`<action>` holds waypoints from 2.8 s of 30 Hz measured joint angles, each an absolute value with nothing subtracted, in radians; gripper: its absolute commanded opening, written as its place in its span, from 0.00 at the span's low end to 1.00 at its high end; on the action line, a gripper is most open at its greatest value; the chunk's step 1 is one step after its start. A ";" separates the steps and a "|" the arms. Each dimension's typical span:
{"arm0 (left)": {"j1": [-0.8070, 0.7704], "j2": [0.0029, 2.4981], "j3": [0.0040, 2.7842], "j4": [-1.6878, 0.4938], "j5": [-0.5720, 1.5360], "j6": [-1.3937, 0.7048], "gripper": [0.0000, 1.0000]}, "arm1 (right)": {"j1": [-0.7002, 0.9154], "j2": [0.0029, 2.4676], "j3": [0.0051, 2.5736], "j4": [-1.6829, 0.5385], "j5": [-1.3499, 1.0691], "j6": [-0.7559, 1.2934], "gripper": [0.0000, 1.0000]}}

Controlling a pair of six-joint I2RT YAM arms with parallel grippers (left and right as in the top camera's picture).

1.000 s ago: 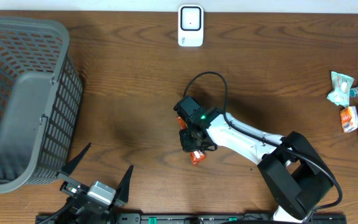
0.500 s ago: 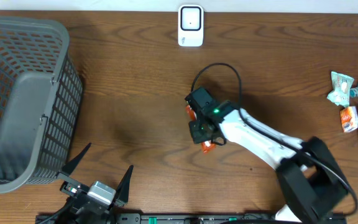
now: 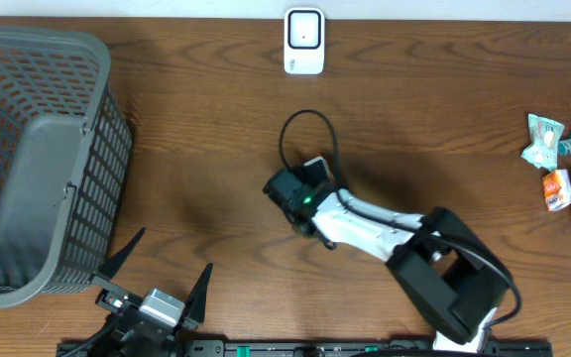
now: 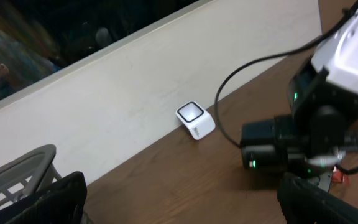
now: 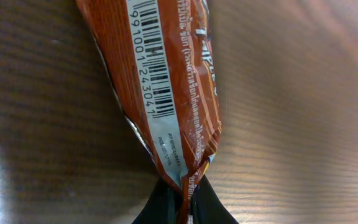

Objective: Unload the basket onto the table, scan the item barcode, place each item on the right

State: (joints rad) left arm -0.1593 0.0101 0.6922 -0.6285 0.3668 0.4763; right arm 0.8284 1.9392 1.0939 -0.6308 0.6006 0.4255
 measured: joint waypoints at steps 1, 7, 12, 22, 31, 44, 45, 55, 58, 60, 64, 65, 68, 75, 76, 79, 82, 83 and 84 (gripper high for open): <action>-0.159 0.010 0.692 -0.628 0.367 0.476 0.98 | 0.839 1.952 1.095 -0.627 0.635 0.433 0.02; -0.159 0.010 0.692 -0.628 0.367 0.476 0.98 | 0.895 2.013 1.100 -0.614 0.812 0.459 0.39; -0.159 0.010 0.692 -0.628 0.366 0.477 0.98 | 0.895 2.007 1.118 -0.601 0.831 0.451 0.46; -0.159 0.010 0.692 -0.628 0.366 0.476 0.98 | 0.884 1.995 1.242 -0.817 0.658 0.456 0.65; -0.159 0.010 0.692 -0.628 0.367 0.476 0.98 | 0.733 1.790 1.311 -0.910 0.365 0.433 0.78; -0.159 0.010 0.692 -0.628 0.366 0.476 0.98 | 0.263 1.920 1.319 -0.934 -0.400 0.003 0.72; -0.159 0.010 0.692 -0.629 0.367 0.477 0.98 | 0.266 1.954 1.319 -0.934 -0.427 -0.014 0.71; -0.159 0.010 0.692 -0.629 0.366 0.477 0.98 | 0.276 2.088 1.334 -0.952 -0.515 -0.071 0.01; -0.159 0.010 0.692 -0.628 0.366 0.476 0.98 | 0.276 2.088 1.334 -0.946 -0.516 -0.085 0.01; -0.159 0.010 0.692 -0.628 0.367 0.476 0.98 | 0.276 2.088 1.334 -0.932 -0.525 -0.094 0.01; -0.159 0.010 0.692 -0.628 0.367 0.476 0.98 | 0.273 2.088 1.334 -0.918 -0.570 -0.146 0.01; -0.159 0.010 0.692 -0.628 0.367 0.476 0.98 | 0.271 2.085 1.333 -0.918 -0.586 -0.162 0.02; -0.159 0.010 0.692 -0.628 0.367 0.476 0.98 | 0.271 2.022 1.326 -0.928 -0.633 -0.218 0.02; -0.159 0.010 0.692 -0.628 0.367 0.476 0.98 | 0.295 1.684 1.327 -0.857 -0.585 -0.342 0.02; -0.159 0.010 0.692 -0.628 0.366 0.476 0.98 | 0.305 1.658 1.327 -0.842 -0.578 -0.363 0.01; -0.159 0.010 0.692 -0.628 0.366 0.476 0.98 | 0.336 1.629 1.327 -0.780 -0.558 -0.422 0.01; -0.159 0.010 0.692 -0.628 0.367 0.476 0.98 | 0.361 1.629 1.327 -0.709 -0.513 -0.465 0.01; -0.159 0.010 0.692 -0.628 0.367 0.476 0.98 | 0.366 1.629 1.327 -0.684 -0.498 -0.476 0.01; -0.159 0.010 0.692 -0.628 0.367 0.476 0.98 | 0.372 1.629 1.327 -0.645 -0.480 -0.483 0.01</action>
State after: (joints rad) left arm -0.1593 0.0101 0.6922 -0.6285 0.3668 0.4763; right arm 0.3721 1.6295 1.3266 -0.6453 -0.4797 -0.4831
